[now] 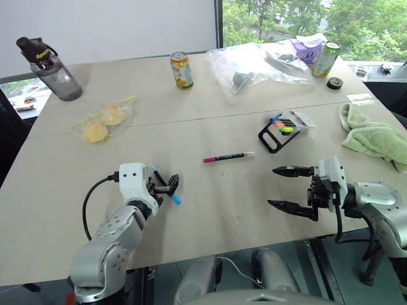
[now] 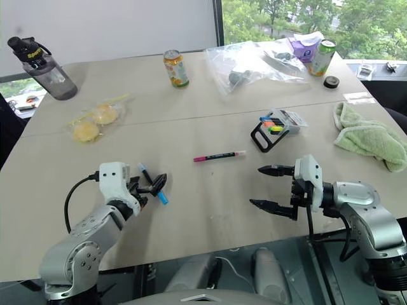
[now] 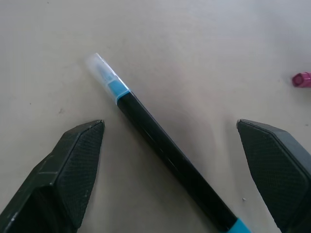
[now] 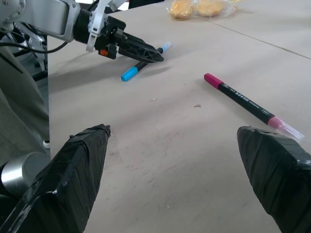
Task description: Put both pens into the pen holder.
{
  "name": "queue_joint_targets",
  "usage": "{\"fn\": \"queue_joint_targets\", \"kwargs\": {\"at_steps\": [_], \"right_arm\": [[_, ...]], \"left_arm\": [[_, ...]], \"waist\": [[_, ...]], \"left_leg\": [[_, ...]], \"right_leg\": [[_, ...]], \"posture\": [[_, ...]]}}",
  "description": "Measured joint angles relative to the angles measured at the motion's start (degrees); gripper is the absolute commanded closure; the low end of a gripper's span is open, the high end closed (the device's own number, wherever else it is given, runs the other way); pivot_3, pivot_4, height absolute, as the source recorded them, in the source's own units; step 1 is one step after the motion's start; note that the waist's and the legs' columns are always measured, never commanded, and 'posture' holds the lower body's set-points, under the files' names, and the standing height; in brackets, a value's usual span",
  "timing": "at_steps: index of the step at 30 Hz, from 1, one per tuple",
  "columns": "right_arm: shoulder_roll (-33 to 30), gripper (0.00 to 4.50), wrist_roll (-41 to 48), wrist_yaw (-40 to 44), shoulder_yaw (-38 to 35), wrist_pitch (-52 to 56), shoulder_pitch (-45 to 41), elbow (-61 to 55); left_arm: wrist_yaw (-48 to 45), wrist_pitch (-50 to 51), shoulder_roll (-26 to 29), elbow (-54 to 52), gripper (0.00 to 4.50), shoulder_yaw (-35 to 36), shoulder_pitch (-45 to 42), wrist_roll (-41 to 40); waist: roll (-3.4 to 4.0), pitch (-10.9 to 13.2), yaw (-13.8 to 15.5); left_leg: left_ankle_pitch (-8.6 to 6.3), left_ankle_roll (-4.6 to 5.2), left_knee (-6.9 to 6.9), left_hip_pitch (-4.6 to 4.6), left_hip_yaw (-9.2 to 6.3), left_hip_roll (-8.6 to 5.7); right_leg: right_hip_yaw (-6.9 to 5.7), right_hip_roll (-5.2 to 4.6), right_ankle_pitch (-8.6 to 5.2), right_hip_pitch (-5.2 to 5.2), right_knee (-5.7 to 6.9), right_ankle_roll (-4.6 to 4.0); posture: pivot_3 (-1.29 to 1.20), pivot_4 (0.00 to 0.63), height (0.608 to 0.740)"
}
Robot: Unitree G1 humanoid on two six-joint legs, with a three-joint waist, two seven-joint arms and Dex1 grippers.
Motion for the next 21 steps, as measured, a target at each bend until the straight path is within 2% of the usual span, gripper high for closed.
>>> {"fn": "queue_joint_targets", "kwargs": {"at_steps": [3, 5, 6, 7, 9, 11, 16, 21], "right_arm": [[0.0, 0.0, -1.0, 0.0, 0.5, -0.3, 0.3, 0.0], [0.0, 0.0, -1.2, 0.1, 0.7, -0.3, 0.4, 0.0], [0.0, 0.0, -1.4, 0.1, 0.7, -0.3, 0.4, 0.0], [0.0, 0.0, -1.5, 0.1, 0.7, -0.3, 0.4, 0.0], [0.0, 0.0, -1.5, 0.1, 0.7, -0.4, 0.4, 0.0], [0.1, 0.0, -1.6, 0.0, 0.8, -0.4, 0.4, 0.0], [1.4, 0.0, -1.3, -0.9, 1.9, 0.8, 0.3, -0.2], [4.9, 0.0, -0.6, -6.1, 2.2, 4.1, -2.6, -0.6]], "left_arm": [[2.7, 2.8, 1.7, 0.6, 0.83, -3.2, -1.1, 3.9], [3.2, 3.9, 1.8, 1.2, 1.68, -3.9, -2.0, 5.0], [3.3, 4.9, 1.4, 1.2, 2.29, -4.3, -2.6, 5.2], [3.6, 5.6, 0.9, 1.1, 2.63, -4.4, -2.9, 5.5], [4.3, 6.9, 0.5, 1.0, 3.67, -3.9, -3.1, 6.2], [4.7, 8.1, -0.2, 0.8, 4.48, -3.1, -3.5, 6.9], [4.4, 8.7, -0.7, 0.3, 4.48, -2.4, -3.4, 7.3], [-2.5, 0.4, 0.2, 0.1, 4.48, -1.5, 0.0, 6.3]], "waist": [[0.17, -0.1, -0.2], [0.37, -0.2, -0.2], [0.4, -0.3, -0.3], [0.41, -0.3, -0.4], [0.42, -0.3, -0.6], [0.47, -0.3, -0.7], [0.47, -0.3, -1.1], [0.33, -0.2, -1.3]], "left_leg": [[0.03, -0.06, -0.02, 0.1, 0.04, 0.0], [0.07, -0.11, -0.02, 0.17, 0.04, 0.03], [0.07, -0.13, -0.03, 0.26, 0.05, 0.04], [0.07, -0.13, -0.08, 0.46, 0.06, 0.06], [-0.05, 0.07, -0.22, 0.81, 0.13, 0.1], [-0.05, 0.07, -0.22, 0.84, 0.16, 0.1], [0.07, -0.14, -0.22, 0.84, 0.19, 0.12], [0.07, -0.16, -0.21, 0.75, 0.18, 0.13]], "right_leg": [[0.06, 0.02, 0.0, 0.02, 0.07, 0.0], [0.07, 0.04, 0.0, 0.06, 0.09, 0.0], [0.06, 0.05, 0.0, 0.16, 0.09, 0.0], [0.07, 0.07, -0.01, 0.36, 0.09, 0.0], [0.16, 0.09, -0.05, 0.63, 0.07, 0.04], [0.19, 0.1, -0.14, 0.65, 0.07, 0.19], [0.23, 0.1, -0.04, 0.64, 0.07, 0.03], [0.21, 0.09, -0.03, 0.57, 0.07, 0.01]], "posture": [[0.0, 0.15, 0.739], [0.0, 0.15, 0.739], [0.0, 0.15, 0.739], [0.0, 0.15, 0.739], [0.0, 0.15, 0.739], [0.0, 0.15, 0.739], [0.0, 0.15, 0.739], [0.0, 0.15, 0.739]]}}
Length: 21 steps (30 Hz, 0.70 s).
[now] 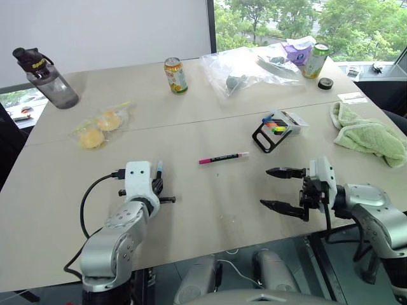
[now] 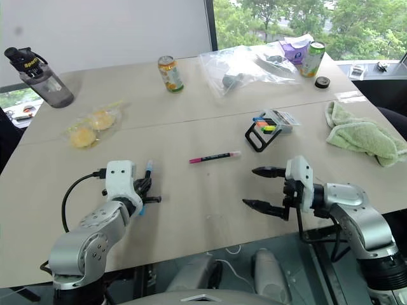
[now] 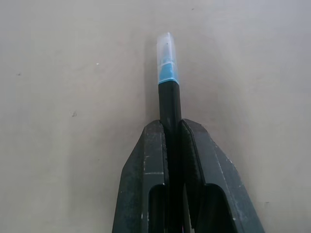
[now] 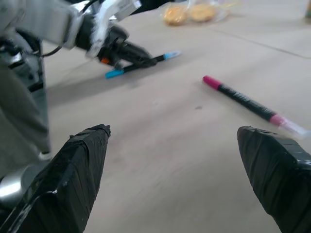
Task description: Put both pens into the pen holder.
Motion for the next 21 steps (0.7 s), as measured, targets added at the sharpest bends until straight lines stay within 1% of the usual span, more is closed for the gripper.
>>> {"fn": "queue_joint_targets", "kwargs": {"at_steps": [1, 3, 5, 8, 10, 14, 15, 17, 19, 21], "right_arm": [[0.7, 0.0, 0.1, -0.9, 0.0, 0.7, -0.5, 0.0], [3.3, 0.0, 1.1, -4.1, 0.6, 3.8, -2.5, -0.7], [5.7, 0.0, 2.9, -6.4, 2.1, 7.4, -4.4, -2.1], [8.7, 0.0, 6.3, -10.0, 2.8, 13.0, -7.8, -3.3], [10.0, 0.0, 9.4, -12.9, 2.7, 17.6, -10.4, -3.4], [10.4, 0.0, 13.6, -16.3, 2.7, 25.2, -13.4, -4.4], [10.3, 0.0, 15.0, -17.0, 3.0, 27.8, -14.4, -4.5], [10.6, 0.0, 16.8, -17.5, 3.6, 30.6, -16.0, -4.5], [11.8, 0.0, 19.4, -18.6, 4.1, 34.5, -19.0, -4.3], [12.7, 0.0, 22.0, -18.9, 4.2, 37.9, -22.0, -3.8]], "left_arm": [[-1.8, -2.0, 0.0, 0.1, 4.48, 0.3, 0.6, -0.8], [-7.5, -8.0, -1.7, 0.3, 4.48, 1.7, 1.2, -4.5], [-12.1, -11.1, -3.6, 0.0, 4.48, 3.6, 1.1, -10.3], [-19.9, -14.2, -2.4, -2.4, 4.48, 4.7, 2.4, -18.3], [-23.8, -15.7, -1.5, -3.3, 4.48, 5.1, 2.8, -23.1], [-25.4, -17.2, -1.6, -2.9, 4.48, 6.8, 1.0, -31.1], [-25.4, -17.5, -2.1, -2.6, 4.48, 7.5, -0.4, -35.4], [-25.4, -18.1, -2.3, -2.5, 4.48, 8.0, -1.6, -40.4], [-25.9, -18.1, -1.7, -2.3, 4.48, 7.8, -2.4, -45.6], [-26.8, -18.0, 0.0, -1.7, 4.48, 7.4, -2.5, -48.9]], "waist": [[-0.04, 0.0, 0.1], [-0.16, 0.1, 0.6], [-0.24, 0.1, 1.1], [-0.26, 0.2, 1.1], [-0.26, 0.2, 1.1], [-0.27, 0.2, 1.2], [-0.27, 0.2, 1.2], [-0.27, 0.2, 1.1], [-0.26, 0.2, 0.7], [-0.26, 0.2, 0.5]], "left_leg": [[0.0, 0.0, 0.0, -0.03, 0.0, 0.0], [0.0, 0.0, 0.04, -0.19, -0.04, -0.01], [0.0, 0.01, 0.07, -0.37, -0.12, -0.01], [0.01, 0.02, 0.11, -0.86, -0.18, -0.04], [0.01, 0.02, 0.1, -0.91, -0.18, -0.05], [0.01, 0.03, 0.1, -1.02, -0.24, -0.07], [0.01, 0.03, 0.1, -1.03, -0.23, -0.08], [0.01, 0.03, 0.1, -1.02, -0.23, -0.08], [0.01, 0.03, 0.09, -1.01, -0.21, -0.08], [0.01, 0.03, 0.07, -1.02, -0.22, -0.07]], "right_leg": [[-0.01, -0.01, 0.0, -0.02, -0.02, -0.01], [-0.06, -0.02, 0.01, -0.13, -0.07, -0.02], [-0.16, -0.03, 0.02, -0.26, -0.1, -0.03], [-0.2, -0.04, 0.04, -0.74, -0.09, -0.06], [-0.2, -0.05, 0.04, -0.81, -0.09, -0.07], [-0.26, -0.06, 0.04, -0.85, -0.11, -0.07], [-0.25, -0.07, 0.04, -0.86, -0.11, -0.07], [-0.24, -0.07, 0.04, -0.86, -0.11, -0.07], [-0.21, -0.04, 0.04, -0.9, -0.08, -0.08], [-0.22, -0.04, 0.04, -0.91, -0.07, -0.08]], "posture": [[0.0, 0.15, 0.739], [0.0, 0.15, 0.739], [0.0, 0.15, 0.739], [0.0, 0.15, 0.739], [0.0, 0.15, 0.739], [0.0, 0.15, 0.739], [0.0, 0.15, 0.739], [0.0, 0.15, 0.739], [0.0, 0.15, 0.739], [0.0, 0.15, 0.739]]}}
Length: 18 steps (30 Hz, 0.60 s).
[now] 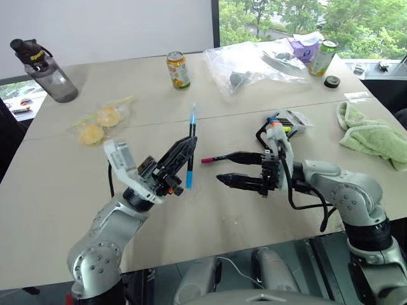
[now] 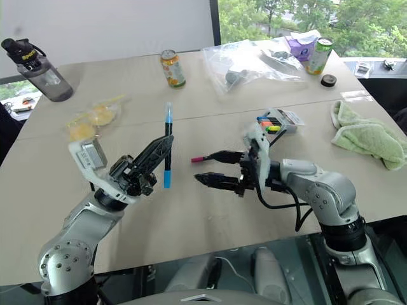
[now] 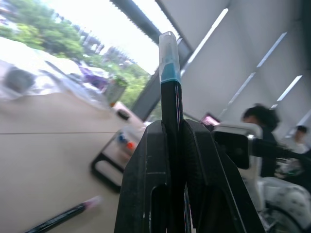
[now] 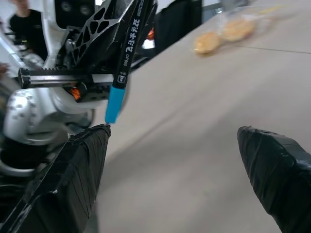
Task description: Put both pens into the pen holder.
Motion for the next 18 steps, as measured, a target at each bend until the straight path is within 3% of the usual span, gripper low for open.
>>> {"fn": "queue_joint_targets", "kwargs": {"at_steps": [9, 18], "right_arm": [[2.3, 0.0, 14.0, -1.3, -2.7, 12.4, -10.5, 5.8], [4.8, 0.0, 14.9, -6.2, -2.3, 16.2, -13.6, 9.8]], "left_arm": [[-3.3, 0.4, 6.4, 5.7, 4.48, -3.0, -3.7, -4.2], [-5.0, 0.2, 7.5, 6.8, 4.48, -6.0, -4.5, -4.3]], "waist": [[0.0, 0.0, -0.2], [0.0, 0.0, -0.9]], "left_leg": [[0.0, 0.01, 0.0, -0.02, -0.03, -0.05], [0.0, 0.01, -0.01, -0.22, -0.02, -0.05]], "right_leg": [[-0.02, -0.02, 0.01, -0.01, -0.01, -0.01], [0.01, -0.02, 0.01, -0.24, 0.0, -0.01]], "posture": [[0.0, 0.15, 0.739], [0.0, 0.15, 0.739]]}}
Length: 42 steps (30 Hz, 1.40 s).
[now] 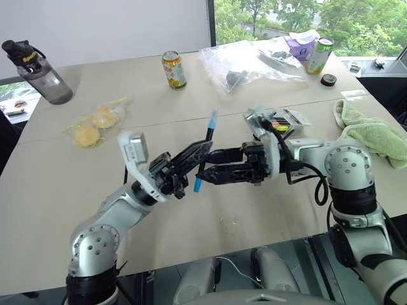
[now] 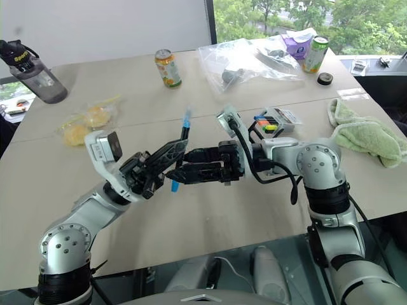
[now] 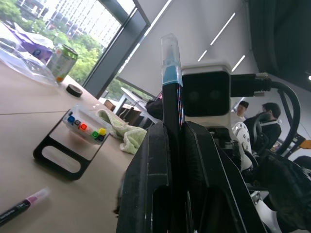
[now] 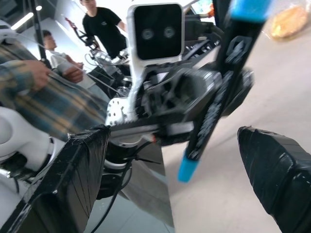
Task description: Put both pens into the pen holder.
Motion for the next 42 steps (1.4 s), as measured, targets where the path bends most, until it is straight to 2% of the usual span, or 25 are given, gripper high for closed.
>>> {"fn": "queue_joint_targets", "kwargs": {"at_steps": [1, 3, 8, 10, 11, 24, 34, 35, 39, 42], "right_arm": [[0.0, 0.0, -0.2, -0.2, 0.1, 0.2, -0.2, 0.0], [0.1, 0.53, -0.7, -0.7, 0.4, 0.5, -0.5, 0.1], [0.2, 2.54, -1.7, -0.8, 0.5, 0.5, -1.1, 1.6], [1.0, 3.63, -1.6, -0.8, 0.5, 0.5, -1.5, 1.8], [1.2, 3.95, -1.0, -0.4, 0.3, 0.6, -1.5, 2.2], [0.6, 4.03, -1.8, 1.3, 0.4, 0.4, -1.6, 1.9], [-1.0, 4.04, -6.4, 5.6, 2.9, -2.4, -1.6, 1.1], [-1.0, 4.04, -6.9, 5.6, 3.2, -2.5, -1.6, 1.1], [-1.0, 4.04, -8.9, 5.6, 4.2, -3.1, -1.6, 1.1], [-0.7, 4.04, -9.6, 5.8, 4.4, -3.5, -1.6, 1.1]], "left_arm": [[0.0, -0.1, 0.0, 0.0, 4.48, 0.0, 0.0, 0.0], [-0.1, -0.3, 0.0, 0.0, 4.5, -0.1, 0.0, 0.0], [-0.2, -0.4, 0.0, 0.0, 4.5, -0.3, 0.0, 0.0], [-0.2, -0.8, 0.0, 0.5, 4.5, -0.1, 0.0, 0.0], [-1.0, -1.1, 0.0, 0.7, 4.5, -0.1, 0.0, -0.6], [-1.3, -2.7, 0.0, 0.9, 4.5, -1.2, 0.1, -0.9], [-0.8, -2.5, 0.5, 1.1, 4.5, -2.3, 0.1, -1.0], [-0.6, -2.0, 1.1, 1.1, 3.53, -2.3, 0.1, -1.5], [-0.2, -1.5, 1.1, 1.0, 1.94, -3.3, 0.0, -2.2], [0.3, -1.4, 1.2, 1.0, 0.42, -4.2, -0.1, -1.8]], "waist": [[0.0, 0.0, 0.0], [0.0, 0.0, 0.0], [0.0, 0.0, 0.0], [0.01, 0.0, -0.1], [0.01, 0.0, 0.0], [0.01, 0.0, 0.0], [0.01, 0.0, 0.0], [0.01, 0.0, 0.0], [0.01, 0.0, 0.0], [0.01, 0.0, -0.1]], "left_leg": [[0.0, 0.0, 0.0, 0.0, 0.0, 0.0], [0.0, 0.0, 0.0, 0.0, 0.0, 0.0], [0.0, 0.0, 0.0, -0.01, 0.0, 0.0], [0.0, 0.0, -0.01, -0.01, 0.0, 0.0], [0.0, 0.0, -0.01, -0.03, -0.01, 0.0], [0.0, 0.0, 0.0, -0.07, -0.01, -0.02], [0.0, 0.0, 0.0, -0.08, -0.01, -0.02], [0.0, 0.0, 0.0, -0.09, -0.01, -0.02], [0.0, 0.0, 0.0, -0.11, -0.01, -0.03], [0.0, 0.0, 0.0, -0.1, -0.02, -0.02]], "right_leg": [[0.0, 0.0, 0.0, 0.0, 0.0, 0.0], [0.0, 0.0, 0.0, 0.0, 0.0, 0.0], [0.0, 0.0, 0.0, -0.01, 0.0, 0.0], [0.0, 0.01, 0.0, -0.03, 0.0, 0.0], [-0.01, 0.01, 0.0, -0.04, 0.0, 0.0], [-0.01, -0.01, 0.0, -0.06, 0.0, 0.0], [0.0, -0.01, 0.0, -0.07, 0.0, 0.0], [0.0, -0.01, 0.0, -0.09, 0.0, 0.0], [0.0, -0.02, 0.0, -0.09, 0.0, 0.0], [0.0, -0.01, 0.0, -0.09, 0.0, 0.0]], "posture": [[0.0, 0.15, 0.739], [0.0, 0.15, 0.739], [0.0, 0.15, 0.739], [0.0, 0.15, 0.739], [0.0, 0.15, 0.739], [0.0, 0.15, 0.739], [0.0, 0.15, 0.739], [0.0, 0.15, 0.739], [0.0, 0.15, 0.739], [0.0, 0.15, 0.739]]}}
